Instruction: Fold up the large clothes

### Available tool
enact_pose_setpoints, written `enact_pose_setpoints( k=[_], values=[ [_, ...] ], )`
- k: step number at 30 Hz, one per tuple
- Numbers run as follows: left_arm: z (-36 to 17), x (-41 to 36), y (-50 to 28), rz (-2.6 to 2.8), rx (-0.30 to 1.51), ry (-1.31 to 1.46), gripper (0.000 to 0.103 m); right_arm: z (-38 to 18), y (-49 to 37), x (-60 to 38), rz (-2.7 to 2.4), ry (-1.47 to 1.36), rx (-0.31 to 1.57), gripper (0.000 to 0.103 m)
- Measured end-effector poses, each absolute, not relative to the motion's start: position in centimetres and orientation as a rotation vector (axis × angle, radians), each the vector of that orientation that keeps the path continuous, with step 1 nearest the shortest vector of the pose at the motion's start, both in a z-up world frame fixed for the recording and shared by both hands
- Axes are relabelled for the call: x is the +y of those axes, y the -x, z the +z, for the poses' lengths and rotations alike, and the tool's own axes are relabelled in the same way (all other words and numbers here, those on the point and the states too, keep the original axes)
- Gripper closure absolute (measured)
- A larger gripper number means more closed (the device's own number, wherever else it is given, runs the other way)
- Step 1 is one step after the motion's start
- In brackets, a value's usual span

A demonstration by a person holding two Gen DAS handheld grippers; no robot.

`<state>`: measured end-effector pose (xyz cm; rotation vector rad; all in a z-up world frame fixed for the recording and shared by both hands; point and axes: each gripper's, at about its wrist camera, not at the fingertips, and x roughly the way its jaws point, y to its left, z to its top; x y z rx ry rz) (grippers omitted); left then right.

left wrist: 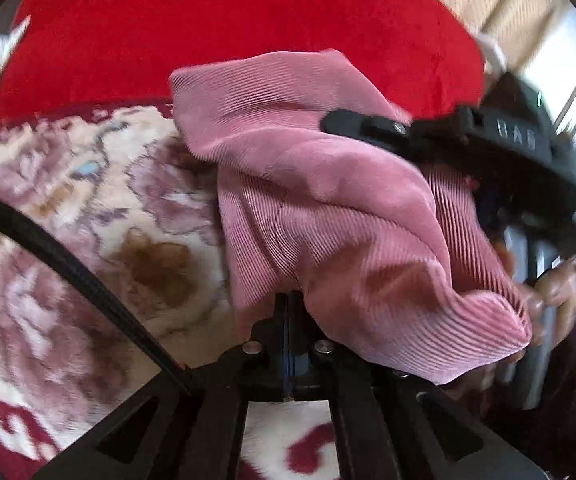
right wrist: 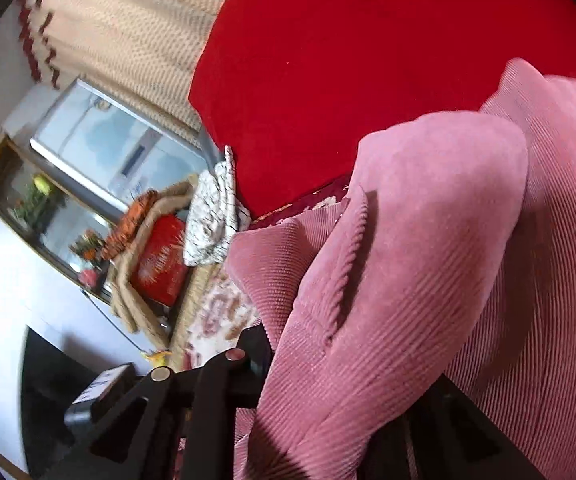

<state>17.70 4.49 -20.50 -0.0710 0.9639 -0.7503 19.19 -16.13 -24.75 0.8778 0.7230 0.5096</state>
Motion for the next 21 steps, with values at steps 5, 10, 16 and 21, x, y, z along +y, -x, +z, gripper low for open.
enact_pose_setpoints(
  k=[5, 10, 16, 21],
  values=[
    [-18.4, 1.8, -16.6, -0.803, 0.899, 0.063, 0.103, -23.8, -17.5, -18.3, 0.548, -0.962, 0.680, 0.085],
    [-14.7, -3.1, -14.8, -0.951, 0.807, 0.057, 0.103, -21.6, -13.5, -24.4, 0.533, -1.051, 0.535, 0.085],
    [-15.3, -9.4, -13.5, -1.001, 0.839, -0.047, 0.103, -25.2, -10.2, -32.7, 0.280, -1.136, 0.535, 0.085],
    [-14.3, -7.6, -11.8, -0.990, 0.813, -0.070, 0.082, -29.0, -11.6, -33.3, 0.187, -1.131, 0.722, 0.088]
  ],
)
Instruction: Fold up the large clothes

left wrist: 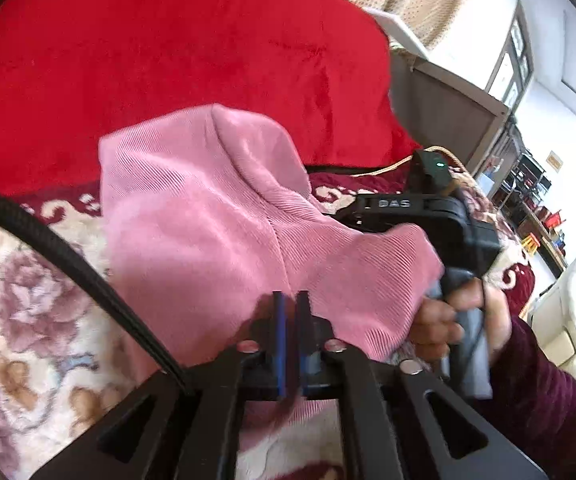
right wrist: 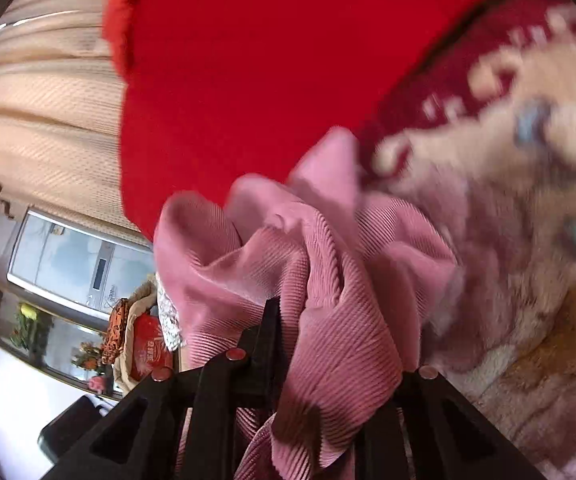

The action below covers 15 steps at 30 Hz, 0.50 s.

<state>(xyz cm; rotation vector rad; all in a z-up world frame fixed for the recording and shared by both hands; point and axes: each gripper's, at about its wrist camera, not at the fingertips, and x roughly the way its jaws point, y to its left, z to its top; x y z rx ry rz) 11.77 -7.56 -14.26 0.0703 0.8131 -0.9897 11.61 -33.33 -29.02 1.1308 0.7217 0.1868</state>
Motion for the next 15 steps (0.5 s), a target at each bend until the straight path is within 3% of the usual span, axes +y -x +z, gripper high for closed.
enact_pose_setpoints(
  k=[1, 2, 3, 8, 15],
  values=[
    [-13.5, -6.5, -11.4, -0.978, 0.788, -0.073, 0.071, -28.4, -11.6, -33.2, 0.178, -1.095, 0.722, 0.088],
    [-12.8, -5.5, -10.6, -0.954, 0.770, -0.079, 0.046, -27.9, -11.7, -32.8, 0.169, -1.072, 0.720, 0.088],
    [-12.4, -4.6, -11.0, -0.914, 0.750, -0.084, 0.040, -27.6, -11.7, -32.7, 0.162, -1.068, 0.723, 0.088],
    [-12.7, -3.2, -13.4, -0.824, 0.779, -0.038, 0.040, -26.4, -10.7, -34.2, 0.134, -1.097, 0.737, 0.084],
    [-17.0, -5.8, -12.8, -0.731, 0.825, -0.211, 0.041, -20.1, -9.0, -31.8, 0.040, -0.786, 0.686, 0.083]
  ],
)
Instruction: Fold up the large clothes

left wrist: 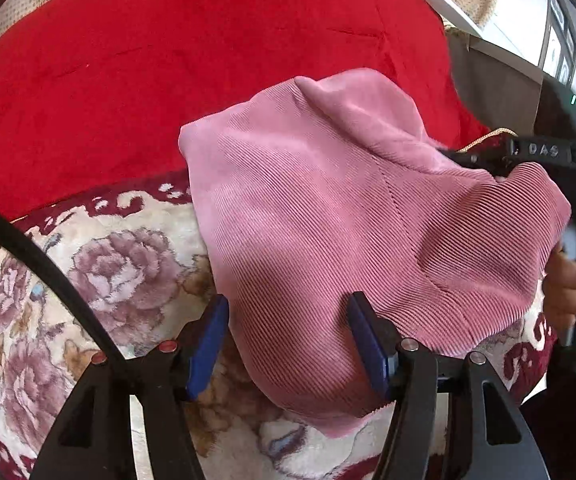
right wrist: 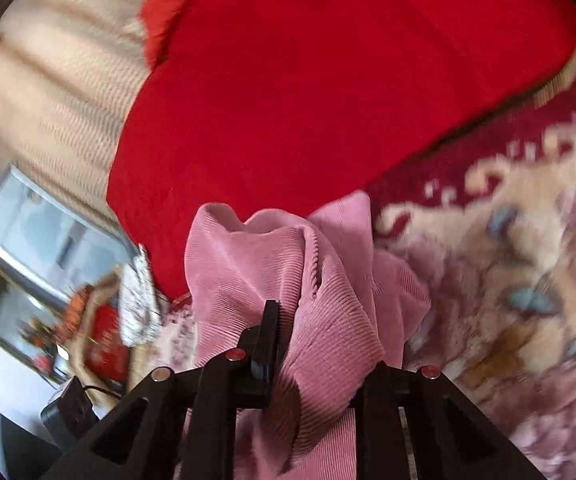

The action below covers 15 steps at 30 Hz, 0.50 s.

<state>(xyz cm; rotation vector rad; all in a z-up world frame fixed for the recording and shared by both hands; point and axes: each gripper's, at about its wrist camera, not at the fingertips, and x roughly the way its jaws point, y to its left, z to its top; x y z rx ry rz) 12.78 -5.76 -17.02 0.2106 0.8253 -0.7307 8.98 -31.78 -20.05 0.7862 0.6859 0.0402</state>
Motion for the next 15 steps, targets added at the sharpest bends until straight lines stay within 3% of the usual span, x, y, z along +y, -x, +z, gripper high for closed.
enact_pose_setpoints(
  k=[6, 15],
  values=[
    [-17.9, -8.0, -12.5, -0.745, 0.805, -0.260, 0.042, -19.6, -7.6, -32.2, 0.006, -0.813, 0.696, 0.083],
    [-18.9, -8.3, -10.8, -0.729, 0.748, -0.292, 0.042, -23.6, -4.9, -34.4, 0.015, -1.005, 0.810, 0.082]
  ],
)
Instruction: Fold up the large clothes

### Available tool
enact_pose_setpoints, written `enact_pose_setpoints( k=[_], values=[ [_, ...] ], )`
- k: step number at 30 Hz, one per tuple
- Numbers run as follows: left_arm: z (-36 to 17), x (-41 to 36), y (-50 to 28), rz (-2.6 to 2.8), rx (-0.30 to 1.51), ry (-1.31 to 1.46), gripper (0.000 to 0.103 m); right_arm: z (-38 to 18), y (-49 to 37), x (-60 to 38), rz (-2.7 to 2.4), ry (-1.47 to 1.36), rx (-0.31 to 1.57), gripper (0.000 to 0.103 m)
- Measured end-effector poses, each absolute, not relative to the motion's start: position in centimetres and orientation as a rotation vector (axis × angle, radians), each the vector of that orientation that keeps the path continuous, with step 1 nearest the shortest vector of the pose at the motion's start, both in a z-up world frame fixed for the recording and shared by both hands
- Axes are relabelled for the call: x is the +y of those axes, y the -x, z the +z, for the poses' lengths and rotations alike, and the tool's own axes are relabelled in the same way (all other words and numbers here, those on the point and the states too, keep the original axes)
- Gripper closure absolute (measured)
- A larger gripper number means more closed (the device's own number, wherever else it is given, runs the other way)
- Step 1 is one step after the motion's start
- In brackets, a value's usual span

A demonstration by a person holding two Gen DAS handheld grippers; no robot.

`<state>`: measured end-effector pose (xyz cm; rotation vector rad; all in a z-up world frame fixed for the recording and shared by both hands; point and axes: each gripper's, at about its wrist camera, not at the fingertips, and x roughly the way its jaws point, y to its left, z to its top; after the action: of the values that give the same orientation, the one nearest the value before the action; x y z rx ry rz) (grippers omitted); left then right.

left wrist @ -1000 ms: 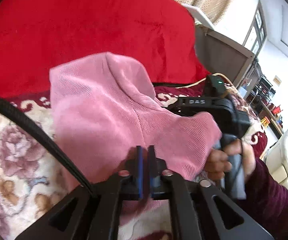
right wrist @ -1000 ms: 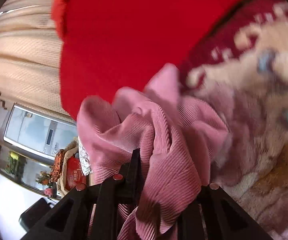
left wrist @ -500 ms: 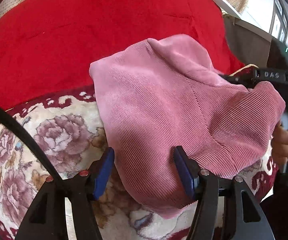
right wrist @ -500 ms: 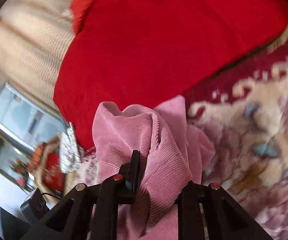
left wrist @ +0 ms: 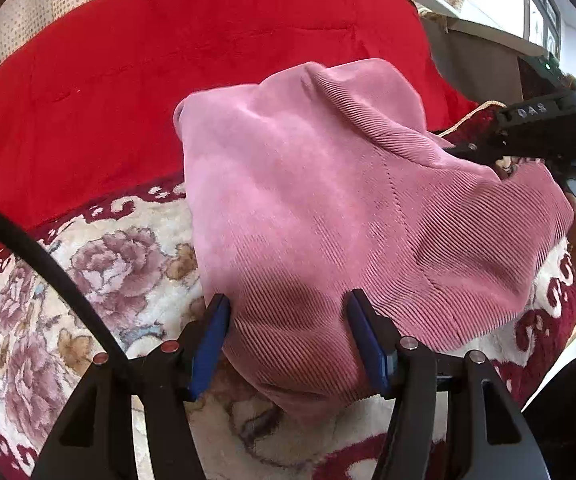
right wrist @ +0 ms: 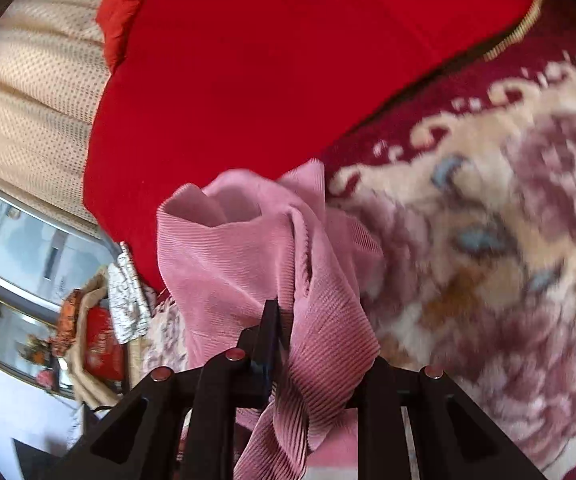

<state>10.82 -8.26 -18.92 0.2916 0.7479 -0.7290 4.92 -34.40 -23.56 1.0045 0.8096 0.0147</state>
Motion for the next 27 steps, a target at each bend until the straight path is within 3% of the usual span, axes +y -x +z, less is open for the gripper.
enact_pose_setpoints(
  k=[4, 7, 8, 9, 10, 14, 18, 20, 23, 24, 25, 27],
  values=[
    [-19.3, -6.7, -12.0, -0.749, 0.809, -0.194, 0.038, -23.5, -3.0, -33.7, 0.060, -0.994, 0.811, 0.082],
    [-19.6, -5.5, -13.2, -0.735, 0.857, -0.085, 0.035, -22.3, -1.8, -33.1, 0.045, -0.946, 0.787, 0.073],
    [-19.6, -5.2, -13.4, -0.726, 0.863, -0.057, 0.035, -21.8, -1.4, -33.2, 0.053, -0.949, 0.765, 0.067],
    [-19.6, -4.9, -13.6, -0.718, 0.868, -0.035, 0.034, -21.3, -0.8, -33.3, 0.059, -0.967, 0.735, 0.042],
    [-19.6, -4.9, -13.6, -0.715, 0.871, -0.030, 0.034, -20.7, -0.1, -33.4, 0.066, -0.987, 0.683, 0.031],
    [-19.4, -5.3, -13.3, -0.688, 0.869, -0.044, 0.033, -18.3, 0.2, -31.2, 0.110, -0.888, 0.604, 0.031],
    [-18.8, -5.2, -12.5, -0.680, 0.879, -0.029, 0.033, -17.0, -1.1, -27.6, 0.252, -0.814, 0.593, 0.065],
    [-19.0, -5.1, -12.8, -0.672, 0.878, -0.022, 0.032, -17.7, -1.9, -26.3, 0.263, -0.783, 0.646, 0.065],
    [-19.2, -4.8, -13.1, -0.657, 0.885, -0.014, 0.022, -22.1, -3.4, -26.2, 0.104, -0.737, 0.843, 0.066],
    [-19.5, -4.7, -13.3, -0.666, 0.897, -0.001, 0.019, -23.9, -3.8, -26.6, 0.072, -0.742, 0.907, 0.068],
    [-19.7, -4.7, -13.1, -0.689, 0.914, 0.017, 0.018, -25.4, -4.0, -27.1, 0.051, -0.758, 0.939, 0.076],
    [-20.0, -4.6, -13.2, -0.695, 0.924, 0.051, 0.016, -26.9, -4.0, -28.4, 0.040, -0.833, 0.935, 0.076]
  ],
)
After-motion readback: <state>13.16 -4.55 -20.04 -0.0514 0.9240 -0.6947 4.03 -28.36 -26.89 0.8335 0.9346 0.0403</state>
